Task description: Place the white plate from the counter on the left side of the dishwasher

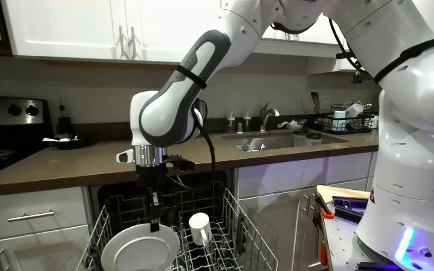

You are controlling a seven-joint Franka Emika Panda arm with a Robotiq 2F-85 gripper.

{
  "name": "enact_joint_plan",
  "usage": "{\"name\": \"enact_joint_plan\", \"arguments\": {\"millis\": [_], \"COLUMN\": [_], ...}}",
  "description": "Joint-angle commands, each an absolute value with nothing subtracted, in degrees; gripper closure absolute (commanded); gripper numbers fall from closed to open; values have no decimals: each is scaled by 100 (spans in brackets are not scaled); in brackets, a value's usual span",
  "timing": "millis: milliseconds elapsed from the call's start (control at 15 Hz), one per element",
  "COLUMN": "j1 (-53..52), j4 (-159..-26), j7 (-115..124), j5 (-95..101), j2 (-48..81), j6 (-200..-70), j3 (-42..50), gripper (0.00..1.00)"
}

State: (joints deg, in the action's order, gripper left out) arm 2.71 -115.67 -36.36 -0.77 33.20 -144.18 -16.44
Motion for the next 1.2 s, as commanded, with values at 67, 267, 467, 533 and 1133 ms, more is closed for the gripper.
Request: {"name": "enact_joint_plan", "arguments": {"millis": [67,267,467,533,1133], "j1": [446,481,528,530,642], "j4": [-11312,-11133,-10896,-10819,-10151], "j7": [-3977,-4015,-4065,-4076,-4189], "j5": [-302,-300,-293,-279,-233], "j2": [3581,3840,4171,4273,5026], "j6": [-14444,-14437,-14426,-14399,-14296], "j3": [-1796,-1829,-1886,-1887,-1977], "gripper": [95,95,95,95,95]}}
